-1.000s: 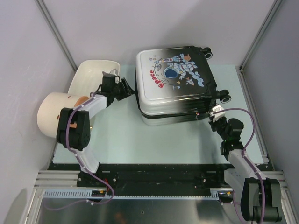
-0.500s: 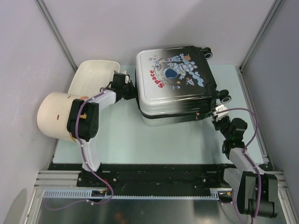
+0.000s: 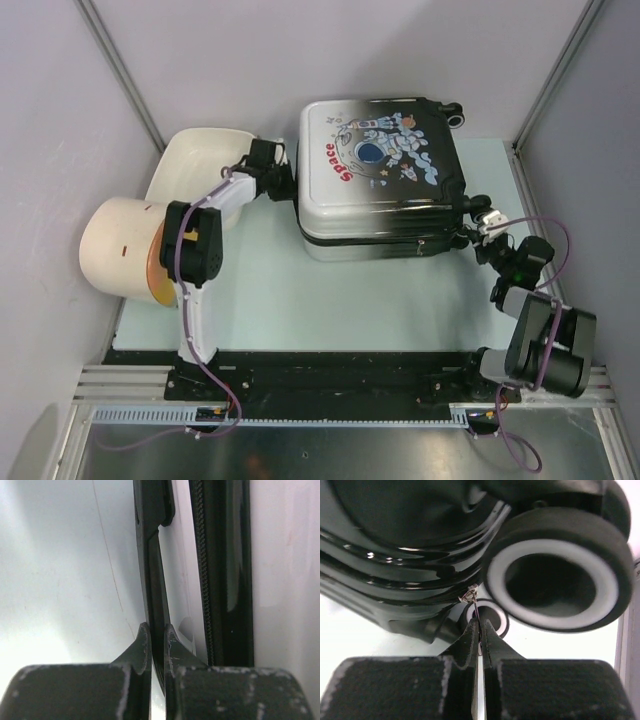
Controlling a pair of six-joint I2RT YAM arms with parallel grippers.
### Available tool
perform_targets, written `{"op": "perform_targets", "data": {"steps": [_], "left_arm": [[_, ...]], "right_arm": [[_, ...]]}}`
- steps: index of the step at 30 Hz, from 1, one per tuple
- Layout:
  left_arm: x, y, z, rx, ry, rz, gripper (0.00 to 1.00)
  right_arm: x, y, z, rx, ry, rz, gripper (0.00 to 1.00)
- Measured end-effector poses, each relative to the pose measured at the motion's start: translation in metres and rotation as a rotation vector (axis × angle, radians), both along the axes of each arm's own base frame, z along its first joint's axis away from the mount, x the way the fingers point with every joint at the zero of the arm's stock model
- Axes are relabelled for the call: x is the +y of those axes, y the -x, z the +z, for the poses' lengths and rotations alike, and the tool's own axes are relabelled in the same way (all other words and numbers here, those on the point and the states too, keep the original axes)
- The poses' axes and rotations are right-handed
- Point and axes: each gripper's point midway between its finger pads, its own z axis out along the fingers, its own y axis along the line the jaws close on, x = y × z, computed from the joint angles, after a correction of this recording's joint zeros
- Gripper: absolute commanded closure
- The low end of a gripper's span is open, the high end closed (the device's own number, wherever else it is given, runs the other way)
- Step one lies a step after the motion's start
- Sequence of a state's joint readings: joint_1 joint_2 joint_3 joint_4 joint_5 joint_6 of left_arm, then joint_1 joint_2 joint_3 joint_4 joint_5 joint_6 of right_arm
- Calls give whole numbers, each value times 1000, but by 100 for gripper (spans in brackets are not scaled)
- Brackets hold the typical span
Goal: Open, take out, and arrange the luggage
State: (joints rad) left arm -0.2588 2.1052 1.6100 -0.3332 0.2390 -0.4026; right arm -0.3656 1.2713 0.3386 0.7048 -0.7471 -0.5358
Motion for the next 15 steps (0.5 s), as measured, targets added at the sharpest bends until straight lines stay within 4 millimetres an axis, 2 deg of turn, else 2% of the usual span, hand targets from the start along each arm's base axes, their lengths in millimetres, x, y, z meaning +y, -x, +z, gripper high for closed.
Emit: {"op": "perform_targets", "data": {"steps": [7,15], "left_arm": [[-9,-28,2,-39,10,-84,100],[-15,-40,2,-65,10,-163,100]], "right_arm": [[-9,-38,1,-49,-25,48,100],[-13,-88,0,-53,-89,93,100]]}}
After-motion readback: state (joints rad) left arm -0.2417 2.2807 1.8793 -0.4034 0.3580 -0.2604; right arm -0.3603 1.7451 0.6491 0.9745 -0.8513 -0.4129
